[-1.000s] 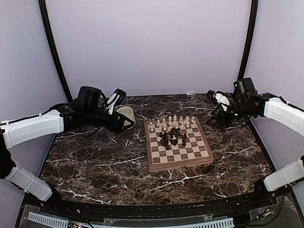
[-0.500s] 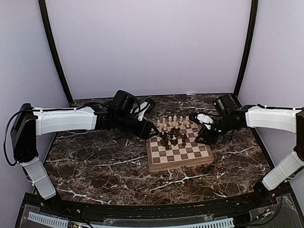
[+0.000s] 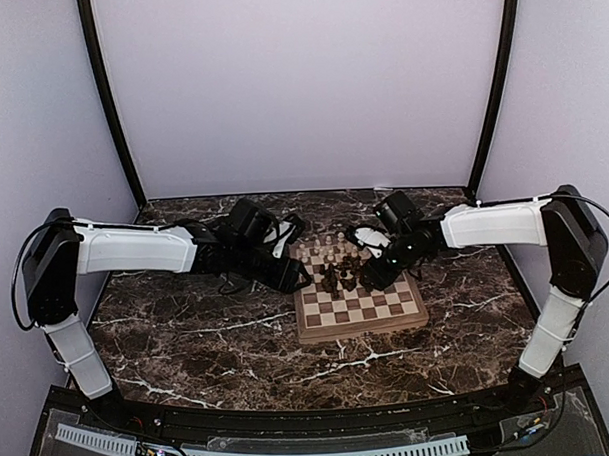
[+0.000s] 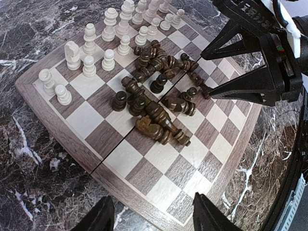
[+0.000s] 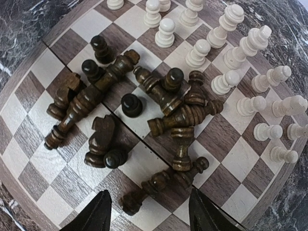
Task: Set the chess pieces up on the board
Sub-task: Pick up the bishop from the chessboard.
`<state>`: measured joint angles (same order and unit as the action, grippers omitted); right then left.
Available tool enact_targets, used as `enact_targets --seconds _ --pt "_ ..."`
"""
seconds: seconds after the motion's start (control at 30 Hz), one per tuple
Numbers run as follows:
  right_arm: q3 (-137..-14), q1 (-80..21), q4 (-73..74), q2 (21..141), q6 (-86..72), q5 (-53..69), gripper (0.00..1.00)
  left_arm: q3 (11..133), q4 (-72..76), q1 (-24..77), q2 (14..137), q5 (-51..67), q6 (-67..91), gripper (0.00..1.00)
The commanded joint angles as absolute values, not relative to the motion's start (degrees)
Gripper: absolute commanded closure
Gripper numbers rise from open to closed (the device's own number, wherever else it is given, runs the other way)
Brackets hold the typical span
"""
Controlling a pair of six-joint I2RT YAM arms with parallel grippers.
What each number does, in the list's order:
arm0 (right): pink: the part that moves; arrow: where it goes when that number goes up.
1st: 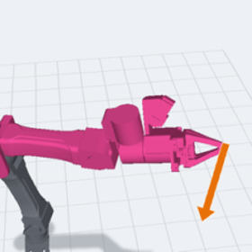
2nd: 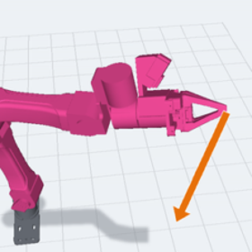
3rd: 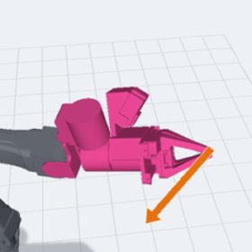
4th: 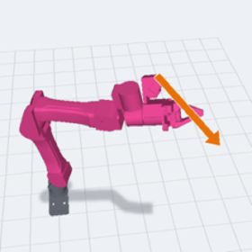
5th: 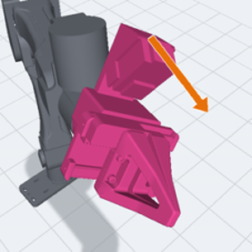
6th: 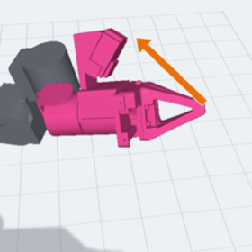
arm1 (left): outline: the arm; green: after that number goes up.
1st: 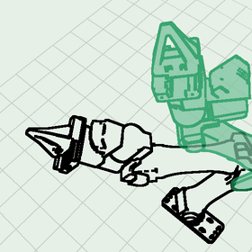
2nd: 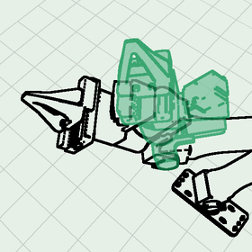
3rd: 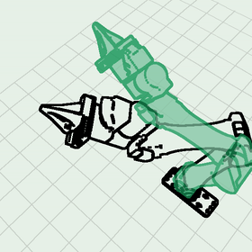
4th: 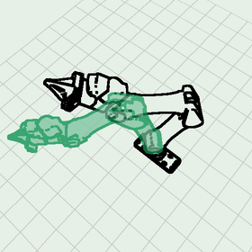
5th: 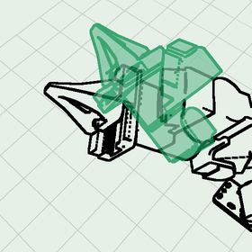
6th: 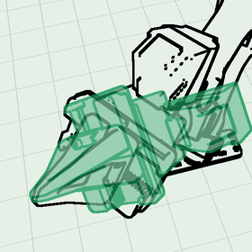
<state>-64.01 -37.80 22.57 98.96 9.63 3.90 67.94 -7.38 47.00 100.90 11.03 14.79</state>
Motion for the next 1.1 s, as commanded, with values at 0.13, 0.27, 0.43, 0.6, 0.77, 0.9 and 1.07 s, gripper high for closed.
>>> enact_targets --seconds 0.13,0.27,0.43,0.6,0.77,0.9,1.07 --pt "-68.1 -38.5 25.2 103.3 2.8 -2.9 0.44 67.9 -6.9 46.9 97.7 8.7 13.9 0.41" --pt "-66.7 -38.6 24.8 102.3 3.0 -3.0 0.46 67.8 -6.4 46.9 98.0 9.0 14.1 0.41" --pt "-64.6 -38.6 25.2 100.8 3.9 -3.5 0.47 68.2 -6.1 46.9 98.5 9.1 14.1 0.41" --pt "-63.3 -38.5 25.3 100.0 5.2 -0.7 0.56 68.5 -5.8 46.9 99.0 9.5 14.1 0.41" --pt "-62.5 -38.6 25.1 99.8 6.2 1.2 0.7 68.5 -5.8 46.9 98.8 9.9 14.1 0.41" --pt "-61.8 -38.5 24.8 99.2 6.6 1.7 0.78 68.0 -5.7 46.9 98.2 10.0 14.1 0.41" --pt "-61.1 -38.6 24.6 98.6 7.9 1.9 0.89 67.5 -4.3 46.9 97.9 10.9 13.9 0.41"
